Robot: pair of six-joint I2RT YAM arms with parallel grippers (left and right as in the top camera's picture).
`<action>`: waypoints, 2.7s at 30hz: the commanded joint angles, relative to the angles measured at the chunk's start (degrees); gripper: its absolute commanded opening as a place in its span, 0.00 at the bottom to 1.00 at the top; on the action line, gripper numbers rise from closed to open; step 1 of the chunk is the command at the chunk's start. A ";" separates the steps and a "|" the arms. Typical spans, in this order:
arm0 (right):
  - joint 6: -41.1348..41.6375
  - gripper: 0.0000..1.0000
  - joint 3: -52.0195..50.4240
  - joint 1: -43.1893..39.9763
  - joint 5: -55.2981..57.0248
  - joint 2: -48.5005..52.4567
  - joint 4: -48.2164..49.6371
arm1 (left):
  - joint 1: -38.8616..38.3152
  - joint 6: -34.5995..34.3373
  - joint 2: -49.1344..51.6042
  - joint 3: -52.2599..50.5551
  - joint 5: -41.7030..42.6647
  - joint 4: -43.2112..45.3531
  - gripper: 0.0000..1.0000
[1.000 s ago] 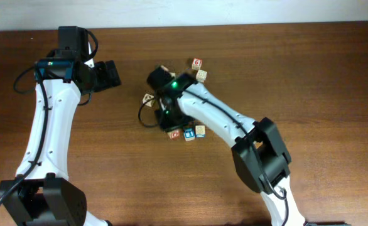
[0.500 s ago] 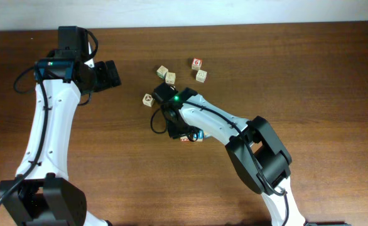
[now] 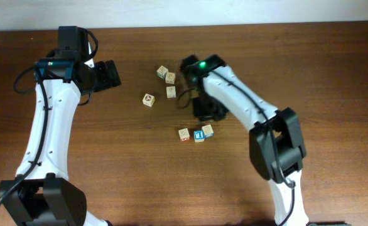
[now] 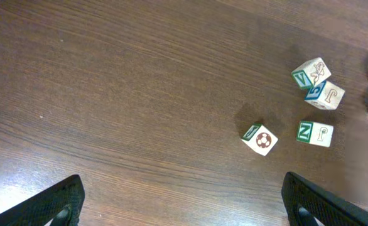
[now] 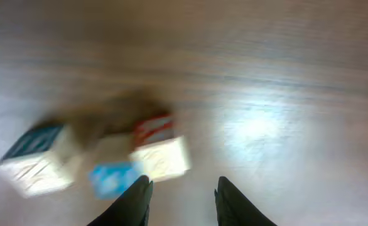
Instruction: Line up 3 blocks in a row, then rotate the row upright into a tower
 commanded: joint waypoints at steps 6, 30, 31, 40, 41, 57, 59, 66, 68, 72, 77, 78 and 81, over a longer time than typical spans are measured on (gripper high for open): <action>-9.27 0.32 -12.26 -4.46 -6.95 -0.68 8.44 | 0.04 -0.59 0.31 0.85 -0.63 -0.04 0.99; 0.48 0.12 -10.80 12.09 -10.64 -5.49 4.00 | 0.04 -0.57 0.31 0.85 -0.63 -0.04 0.99; 1.75 0.09 -12.07 12.63 -9.29 -5.49 5.29 | 0.02 -0.59 0.31 0.85 -0.63 -0.04 0.99; 4.17 0.04 -19.37 13.11 -7.26 -5.49 19.54 | 0.02 -0.57 0.31 0.85 -0.63 -0.04 0.99; 4.15 0.04 -19.37 13.09 -7.23 -5.49 20.02 | 0.02 -0.57 0.31 0.85 -0.63 -0.04 0.99; 0.68 0.05 -24.04 5.57 -7.91 -15.72 13.46 | 0.02 -0.59 0.31 0.85 -0.63 -0.04 0.99; 2.10 0.05 -28.68 5.60 -7.91 -15.72 18.40 | 0.04 -0.57 0.31 0.85 -0.63 -0.04 0.99; 5.01 0.04 -33.83 6.32 -10.47 -15.67 27.76 | 0.02 -0.57 0.31 0.85 -0.63 -0.04 0.99; 6.38 0.04 -33.83 6.32 -10.49 -15.67 28.96 | 0.02 -0.57 0.31 0.85 -0.63 -0.04 0.99; 6.49 0.04 -33.92 6.32 -10.29 -15.65 31.67 | 0.02 -0.59 0.31 0.85 -0.63 -0.04 0.99; 6.47 0.04 -33.92 6.32 -10.36 -15.65 32.76 | 0.02 -0.59 0.31 0.85 -0.63 -0.04 0.99; 6.45 0.04 -33.90 6.32 -11.04 -15.67 32.33 | 0.04 -0.57 0.31 0.85 -0.63 -0.04 0.99; 5.86 0.04 -33.90 6.99 -16.41 -15.82 31.08 | 0.02 -0.57 0.31 0.85 -0.63 -0.04 0.99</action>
